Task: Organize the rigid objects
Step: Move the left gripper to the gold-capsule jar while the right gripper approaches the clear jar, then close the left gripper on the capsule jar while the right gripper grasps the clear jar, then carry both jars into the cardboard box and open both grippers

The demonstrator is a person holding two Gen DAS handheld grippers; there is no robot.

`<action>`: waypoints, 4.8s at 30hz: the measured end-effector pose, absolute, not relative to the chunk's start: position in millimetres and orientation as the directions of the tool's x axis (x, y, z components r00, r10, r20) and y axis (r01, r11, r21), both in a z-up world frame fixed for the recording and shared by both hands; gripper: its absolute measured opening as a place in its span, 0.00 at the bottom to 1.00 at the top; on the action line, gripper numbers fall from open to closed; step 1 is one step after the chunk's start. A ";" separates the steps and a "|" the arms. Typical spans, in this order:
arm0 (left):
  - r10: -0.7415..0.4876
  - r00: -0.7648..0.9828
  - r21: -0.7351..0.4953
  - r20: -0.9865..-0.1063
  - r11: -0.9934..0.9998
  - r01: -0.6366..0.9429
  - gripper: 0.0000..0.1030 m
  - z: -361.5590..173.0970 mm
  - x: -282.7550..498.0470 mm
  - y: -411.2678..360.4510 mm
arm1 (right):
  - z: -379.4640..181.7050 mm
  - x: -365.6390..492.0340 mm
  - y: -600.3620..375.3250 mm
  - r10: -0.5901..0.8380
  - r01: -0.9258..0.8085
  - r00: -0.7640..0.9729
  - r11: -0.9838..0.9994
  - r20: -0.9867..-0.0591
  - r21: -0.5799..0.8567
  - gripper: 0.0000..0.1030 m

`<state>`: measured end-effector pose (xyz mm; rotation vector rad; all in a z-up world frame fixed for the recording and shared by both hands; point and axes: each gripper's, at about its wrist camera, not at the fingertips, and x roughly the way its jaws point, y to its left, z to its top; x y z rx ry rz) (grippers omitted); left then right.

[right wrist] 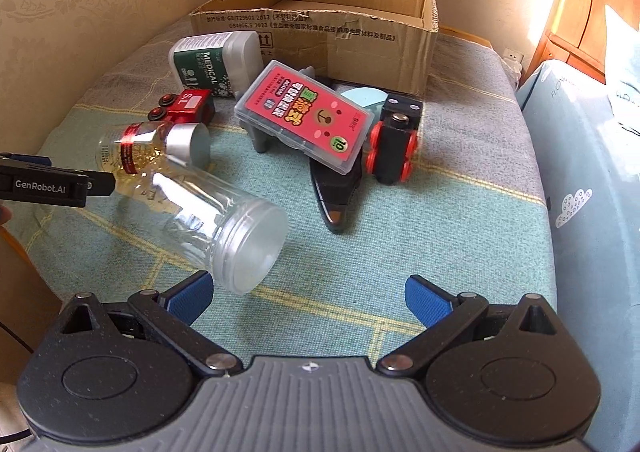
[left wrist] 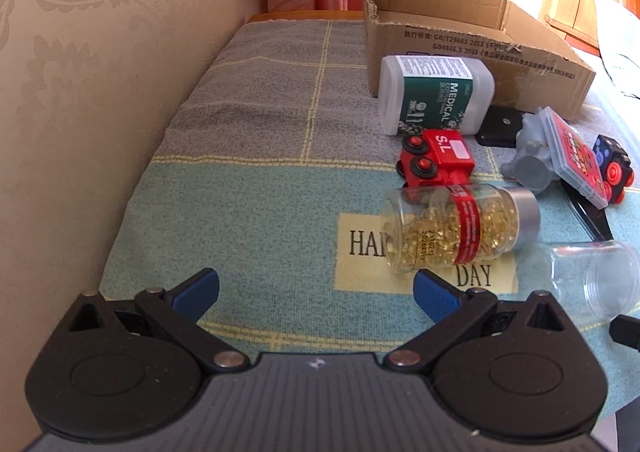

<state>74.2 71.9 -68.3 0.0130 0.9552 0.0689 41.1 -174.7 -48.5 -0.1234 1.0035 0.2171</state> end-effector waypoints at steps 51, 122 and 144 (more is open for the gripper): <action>-0.161 0.636 -0.044 -0.755 0.980 0.196 1.00 -67.2 95.5 20.3 | -45.5 38.1 -122.8 0.185 -0.400 0.614 0.911 -0.768 -0.101 1.00; -0.188 0.688 0.012 -0.701 0.961 0.275 0.90 10.4 122.8 36.8 | 25.7 91.9 -137.2 0.249 -0.466 0.630 0.879 -0.735 -0.101 0.90; -0.156 0.740 0.042 -0.654 0.970 0.241 0.92 29.2 334.3 -20.6 | 52.2 197.8 -184.5 0.209 -0.362 0.718 0.927 -0.663 -0.100 0.90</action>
